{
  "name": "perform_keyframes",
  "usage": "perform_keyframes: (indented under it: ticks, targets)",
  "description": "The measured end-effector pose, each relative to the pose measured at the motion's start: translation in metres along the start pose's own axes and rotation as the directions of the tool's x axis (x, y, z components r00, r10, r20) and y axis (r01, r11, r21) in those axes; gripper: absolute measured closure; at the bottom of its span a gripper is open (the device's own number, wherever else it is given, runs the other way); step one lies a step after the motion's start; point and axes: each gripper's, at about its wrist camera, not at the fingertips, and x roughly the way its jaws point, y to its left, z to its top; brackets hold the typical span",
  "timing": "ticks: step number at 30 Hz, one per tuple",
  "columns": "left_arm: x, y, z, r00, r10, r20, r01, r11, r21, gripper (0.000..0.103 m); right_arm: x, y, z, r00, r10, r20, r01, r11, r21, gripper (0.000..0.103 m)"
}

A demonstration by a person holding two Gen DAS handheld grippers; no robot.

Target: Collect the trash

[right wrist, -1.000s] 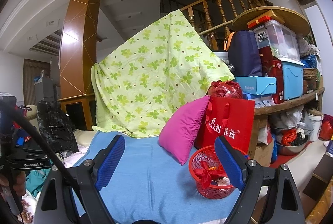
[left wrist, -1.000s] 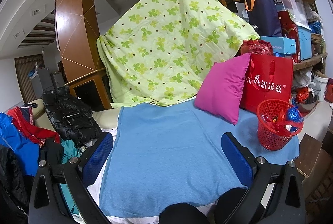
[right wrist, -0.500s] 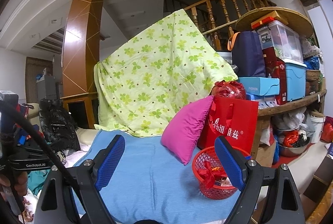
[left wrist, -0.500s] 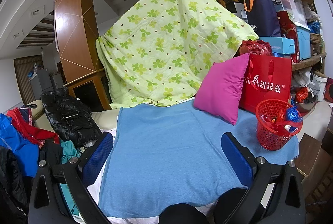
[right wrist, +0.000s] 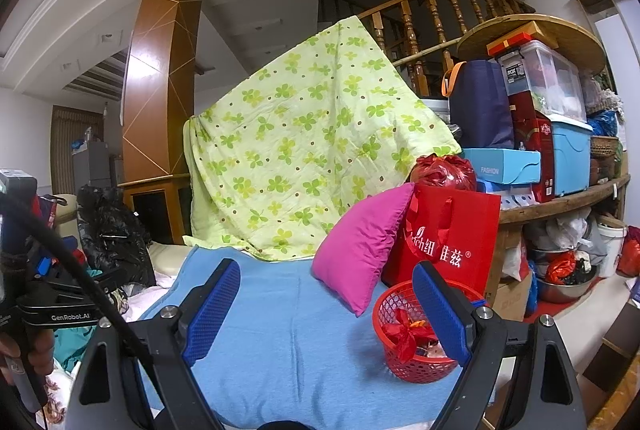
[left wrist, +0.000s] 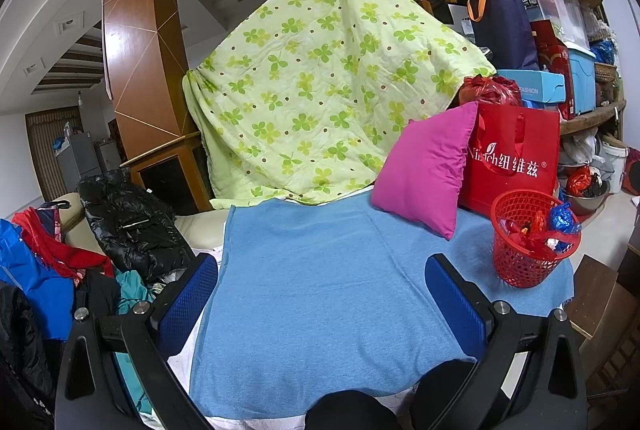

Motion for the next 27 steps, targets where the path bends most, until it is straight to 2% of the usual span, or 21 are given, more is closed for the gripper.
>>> perform_keyframes:
  ticks: [27]
  targets:
    - [0.0034, 0.0042, -0.0043, 1.0, -0.002, -0.006, 0.002, 1.0, -0.005, 0.0, 0.0003, 0.0016, 0.0003, 1.0, 0.002, -0.004, -0.002, 1.0, -0.004, 0.013]
